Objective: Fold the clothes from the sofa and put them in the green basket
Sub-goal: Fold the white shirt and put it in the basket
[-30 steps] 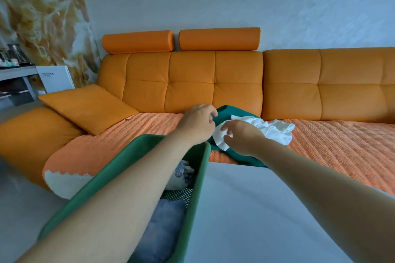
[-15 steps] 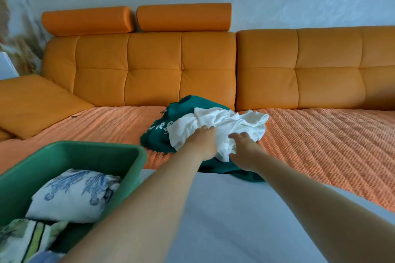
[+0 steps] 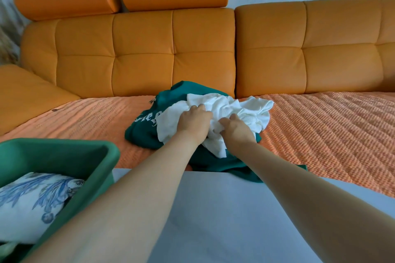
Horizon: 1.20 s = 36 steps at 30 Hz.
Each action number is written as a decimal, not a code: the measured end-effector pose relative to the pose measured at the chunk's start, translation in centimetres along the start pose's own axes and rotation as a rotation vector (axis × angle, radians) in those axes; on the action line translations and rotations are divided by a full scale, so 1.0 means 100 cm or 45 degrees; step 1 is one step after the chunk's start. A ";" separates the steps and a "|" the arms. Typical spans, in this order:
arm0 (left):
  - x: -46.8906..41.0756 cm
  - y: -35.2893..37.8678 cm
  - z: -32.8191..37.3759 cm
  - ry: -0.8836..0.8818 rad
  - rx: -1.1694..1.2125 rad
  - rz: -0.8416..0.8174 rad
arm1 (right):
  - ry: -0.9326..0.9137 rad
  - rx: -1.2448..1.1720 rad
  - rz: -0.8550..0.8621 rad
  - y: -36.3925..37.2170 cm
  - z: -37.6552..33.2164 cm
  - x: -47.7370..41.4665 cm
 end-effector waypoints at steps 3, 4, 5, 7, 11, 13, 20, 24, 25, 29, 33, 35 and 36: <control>0.006 -0.016 0.012 0.088 0.237 0.147 | 0.052 -0.056 0.270 -0.024 0.003 0.007; 0.010 -0.021 0.015 0.070 0.335 0.173 | 0.069 -0.080 0.332 -0.033 0.003 0.012; 0.014 -0.025 0.016 0.014 0.437 0.166 | 0.064 -0.110 0.374 -0.042 0.003 0.018; 0.026 -0.032 0.016 -0.126 0.618 0.074 | -0.029 -0.147 0.418 -0.058 0.000 0.035; 0.057 -0.050 0.026 -0.216 0.759 -0.186 | -0.191 -0.219 0.254 -0.081 -0.004 0.078; 0.079 -0.060 0.033 -0.218 0.786 -0.356 | -0.181 -0.336 0.098 -0.088 -0.004 0.102; 0.167 -0.102 0.065 -0.182 0.785 -0.618 | -0.227 0.047 -0.328 -0.113 -0.015 0.196; 0.214 -0.118 0.094 -0.263 0.843 -0.753 | -0.091 0.110 -0.275 -0.135 -0.019 0.230; 0.226 -0.125 0.098 -0.320 0.922 -0.766 | -0.077 0.033 -0.293 -0.141 -0.022 0.238; 0.255 -0.148 0.101 -0.355 1.053 -0.762 | -0.164 -0.124 -0.525 -0.158 -0.039 0.272; 0.272 -0.148 0.093 -0.241 0.829 -0.736 | -0.015 -0.574 -0.828 -0.160 -0.048 0.303; 0.283 -0.144 0.091 -0.238 0.804 -0.732 | -0.001 -0.835 -1.112 -0.151 -0.054 0.319; 0.287 -0.141 0.091 -0.220 0.778 -0.729 | 0.020 -0.904 -1.185 -0.147 -0.055 0.325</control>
Point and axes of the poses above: each hand's wrist, its own x-axis away from the middle knuckle, its own y-axis out of the palm, z = x × y, the point moved 4 cm from there along -x, towards the middle knuckle, and after that the axes turned 13 degrees about x, right-handed, at the moved point
